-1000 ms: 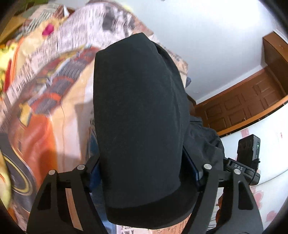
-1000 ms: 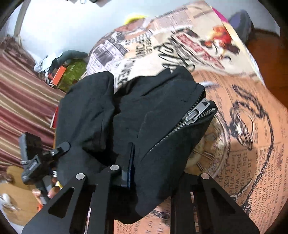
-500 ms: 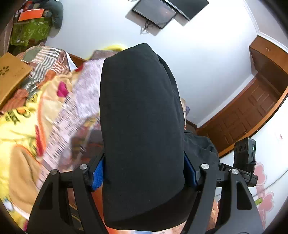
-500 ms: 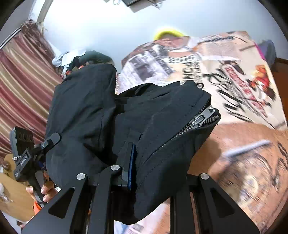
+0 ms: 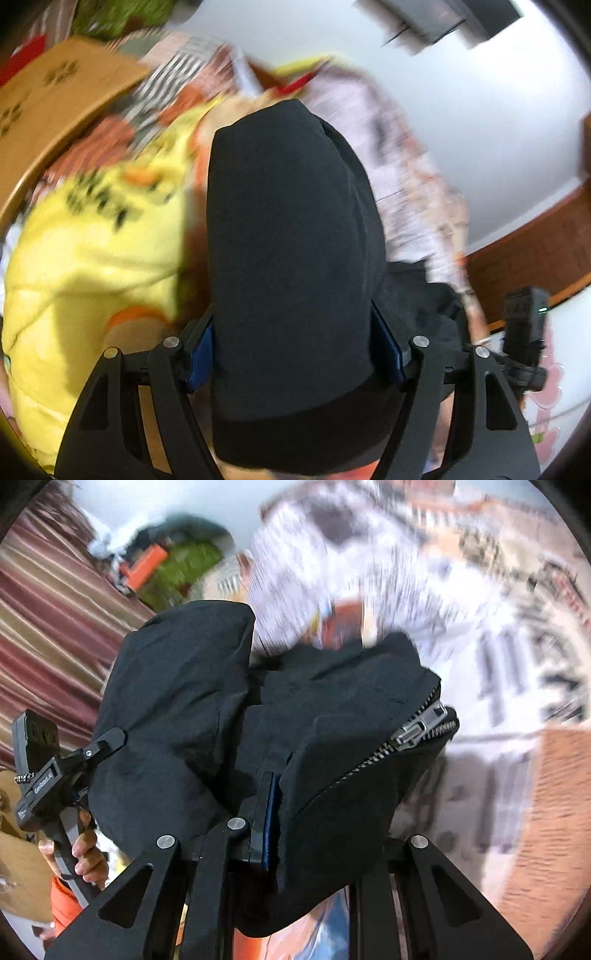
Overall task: Fold large clothes
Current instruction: 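Lift the jacket bundle and carry it across the bed with both grippers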
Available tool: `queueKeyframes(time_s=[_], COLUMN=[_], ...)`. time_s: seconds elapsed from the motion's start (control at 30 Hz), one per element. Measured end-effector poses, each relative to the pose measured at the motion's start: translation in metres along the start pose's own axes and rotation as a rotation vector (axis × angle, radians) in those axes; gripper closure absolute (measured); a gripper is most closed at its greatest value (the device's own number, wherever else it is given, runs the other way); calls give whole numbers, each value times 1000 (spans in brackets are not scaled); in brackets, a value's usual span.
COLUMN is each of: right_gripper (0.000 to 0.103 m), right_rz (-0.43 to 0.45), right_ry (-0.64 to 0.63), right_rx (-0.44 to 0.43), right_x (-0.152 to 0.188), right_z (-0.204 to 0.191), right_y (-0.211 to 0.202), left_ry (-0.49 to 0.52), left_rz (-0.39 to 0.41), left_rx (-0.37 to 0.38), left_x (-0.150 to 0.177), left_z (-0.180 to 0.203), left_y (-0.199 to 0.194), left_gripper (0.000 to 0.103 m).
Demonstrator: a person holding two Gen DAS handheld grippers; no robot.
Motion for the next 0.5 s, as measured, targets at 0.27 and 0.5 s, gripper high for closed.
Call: queueKeyframes(time_s=[0.27, 0.5], right_gripper=[81, 69], right_rz=[-8, 33], right_ry=[-74, -101], right_rx=[49, 142], right_x=[11, 32], right_z=[-3, -4], right_y=[-2, -39], left_ry=[-23, 33], left_rz=[-1, 22], left_rx=[-20, -168], left_x=[17, 33], left_z=[-19, -2], left_y=[3, -22], left_gripper=[29, 29])
Point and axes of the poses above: each gripper's, at about its wrist camera, not at the fingertips, and y roughly the way its jaws point, z to its right, x to its underside, the point moved 6 cm from there along y, roughly the way its jaws point, and after that the axes turned 12 degrees about -z, right-handed, at the moved point
